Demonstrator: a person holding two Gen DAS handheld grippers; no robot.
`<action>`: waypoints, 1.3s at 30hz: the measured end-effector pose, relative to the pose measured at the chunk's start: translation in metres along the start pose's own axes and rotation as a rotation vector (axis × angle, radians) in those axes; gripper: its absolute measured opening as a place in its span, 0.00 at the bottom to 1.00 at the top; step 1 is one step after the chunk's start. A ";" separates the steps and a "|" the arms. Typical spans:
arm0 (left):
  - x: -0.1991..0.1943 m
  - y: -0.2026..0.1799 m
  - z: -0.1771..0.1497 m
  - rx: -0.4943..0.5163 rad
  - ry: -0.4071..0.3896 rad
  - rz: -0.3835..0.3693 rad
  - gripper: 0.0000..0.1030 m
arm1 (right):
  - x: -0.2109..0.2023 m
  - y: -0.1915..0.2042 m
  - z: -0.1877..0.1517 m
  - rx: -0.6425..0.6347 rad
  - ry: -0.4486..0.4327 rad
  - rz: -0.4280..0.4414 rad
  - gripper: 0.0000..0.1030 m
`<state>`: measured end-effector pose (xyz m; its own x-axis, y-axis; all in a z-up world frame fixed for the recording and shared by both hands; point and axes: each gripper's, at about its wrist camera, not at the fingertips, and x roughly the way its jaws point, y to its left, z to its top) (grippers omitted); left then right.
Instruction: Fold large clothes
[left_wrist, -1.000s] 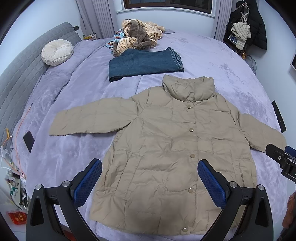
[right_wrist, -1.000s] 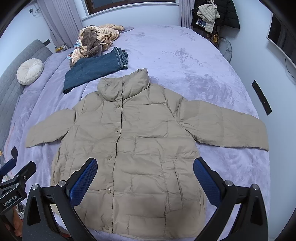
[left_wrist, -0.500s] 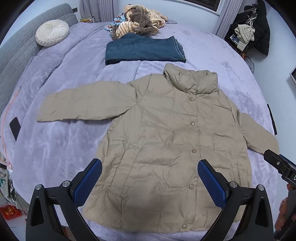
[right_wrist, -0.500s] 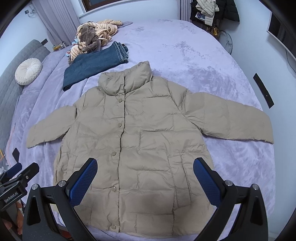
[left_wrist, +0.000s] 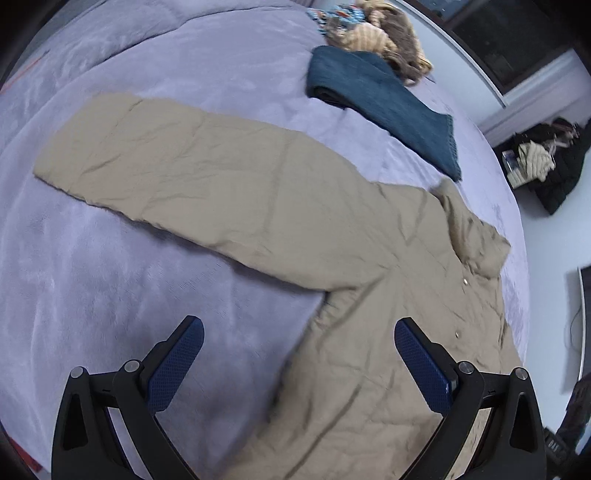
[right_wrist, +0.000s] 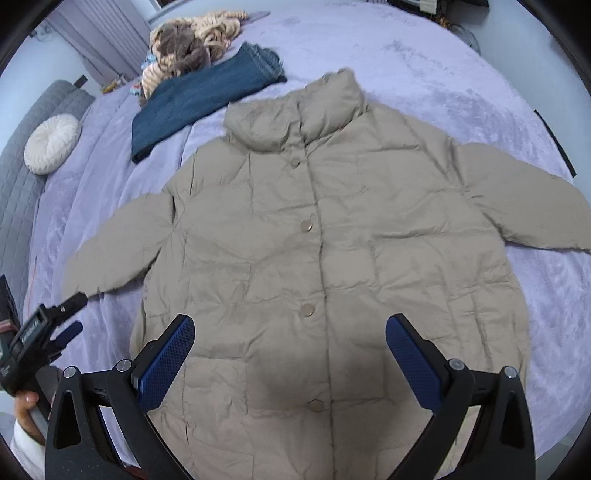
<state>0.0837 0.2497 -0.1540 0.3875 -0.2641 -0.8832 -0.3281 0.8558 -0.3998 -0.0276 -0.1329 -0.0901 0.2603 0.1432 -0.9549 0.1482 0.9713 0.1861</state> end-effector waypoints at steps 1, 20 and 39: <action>0.011 0.018 0.009 -0.036 -0.004 -0.006 1.00 | 0.013 0.007 0.000 -0.009 0.019 0.006 1.00; 0.071 0.109 0.143 -0.128 -0.217 0.047 0.10 | 0.133 0.133 0.059 -0.047 -0.020 0.268 0.98; -0.043 -0.142 0.059 0.568 -0.471 -0.117 0.10 | 0.202 0.170 0.051 -0.062 0.118 0.543 0.09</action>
<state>0.1647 0.1655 -0.0450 0.7628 -0.2579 -0.5930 0.1838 0.9657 -0.1835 0.0986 0.0513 -0.2392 0.1741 0.6428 -0.7460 -0.0345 0.7611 0.6477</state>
